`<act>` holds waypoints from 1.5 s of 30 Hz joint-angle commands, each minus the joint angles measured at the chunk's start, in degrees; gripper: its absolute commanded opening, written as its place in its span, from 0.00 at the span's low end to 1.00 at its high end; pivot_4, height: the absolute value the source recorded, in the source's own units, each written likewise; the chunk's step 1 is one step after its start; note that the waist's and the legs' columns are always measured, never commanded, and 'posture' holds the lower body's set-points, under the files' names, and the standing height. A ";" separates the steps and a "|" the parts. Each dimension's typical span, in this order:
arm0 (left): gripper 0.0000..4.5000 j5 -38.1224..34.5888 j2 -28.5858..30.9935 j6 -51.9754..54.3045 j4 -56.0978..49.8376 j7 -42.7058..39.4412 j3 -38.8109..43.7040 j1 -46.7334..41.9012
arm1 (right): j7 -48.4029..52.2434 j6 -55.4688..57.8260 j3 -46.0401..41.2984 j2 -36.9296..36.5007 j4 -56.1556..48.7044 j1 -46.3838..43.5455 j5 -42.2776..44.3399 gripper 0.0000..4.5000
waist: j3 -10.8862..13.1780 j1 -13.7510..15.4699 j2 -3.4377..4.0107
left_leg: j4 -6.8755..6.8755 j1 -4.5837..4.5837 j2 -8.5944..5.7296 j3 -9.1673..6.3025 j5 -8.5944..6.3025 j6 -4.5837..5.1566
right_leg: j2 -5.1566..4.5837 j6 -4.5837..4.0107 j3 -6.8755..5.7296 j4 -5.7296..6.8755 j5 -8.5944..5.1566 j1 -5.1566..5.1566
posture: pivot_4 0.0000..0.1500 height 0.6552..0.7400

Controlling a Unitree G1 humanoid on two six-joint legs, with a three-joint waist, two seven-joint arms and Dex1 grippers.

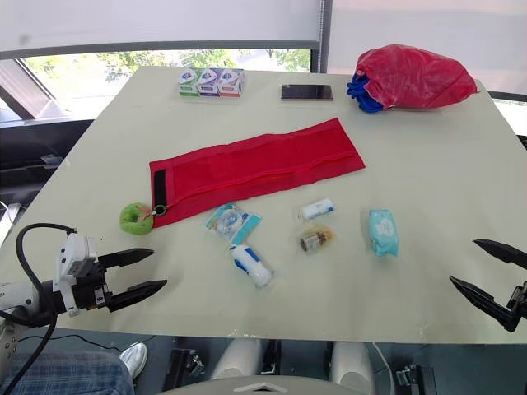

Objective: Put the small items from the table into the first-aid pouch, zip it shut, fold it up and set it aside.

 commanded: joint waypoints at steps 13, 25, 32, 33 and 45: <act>1.00 -0.93 -0.24 -3.34 -1.00 -1.42 0.56 -2.36 | -0.30 2.96 -1.37 -2.02 -2.46 -1.86 0.33 1.00 | -0.01 -0.16 -0.03 | 0.01 0.01 0.00 -0.01 0.01 0.00 | 0.02 0.00 -0.02 0.02 0.00 0.01 | 1.00 1.00; 1.00 7.37 -1.47 -2.97 -1.47 4.53 -13.43 -19.78 | -10.34 10.99 5.09 0.04 -19.43 -4.34 2.73 1.00 | -0.04 -0.23 -0.06 | 0.06 0.03 -0.01 -0.01 0.04 -0.01 | 0.13 -0.01 0.05 0.12 0.04 0.08 | 1.00 1.00; 1.00 22.37 -2.79 -14.40 8.65 8.04 -25.63 -30.74 | -20.90 21.59 10.84 -1.57 -31.50 -11.20 8.04 1.00 | -0.04 -0.32 -0.12 | 0.06 0.02 -0.04 0.06 0.05 -0.02 | 0.24 -0.21 0.17 0.10 0.18 0.07 | 1.00 1.00; 1.00 23.55 -3.04 -16.05 9.91 8.05 -26.66 -31.66 | -22.00 22.84 11.47 -1.79 -32.70 -12.04 8.81 1.00 | -0.04 -0.29 -0.14 | 0.06 0.02 -0.04 0.06 0.05 -0.02 | 0.24 -0.21 0.17 0.11 0.18 0.07 | 1.00 1.00; 1.00 26.39 -6.18 -25.60 15.10 8.59 -29.75 -35.51 | -26.71 26.51 14.37 -2.01 -35.78 -16.64 9.75 1.00 | -0.12 0.33 -0.29 | 0.19 -0.08 -0.07 -0.03 0.04 0.01 | 0.25 0.01 0.18 0.10 0.31 0.08 | 1.00 1.00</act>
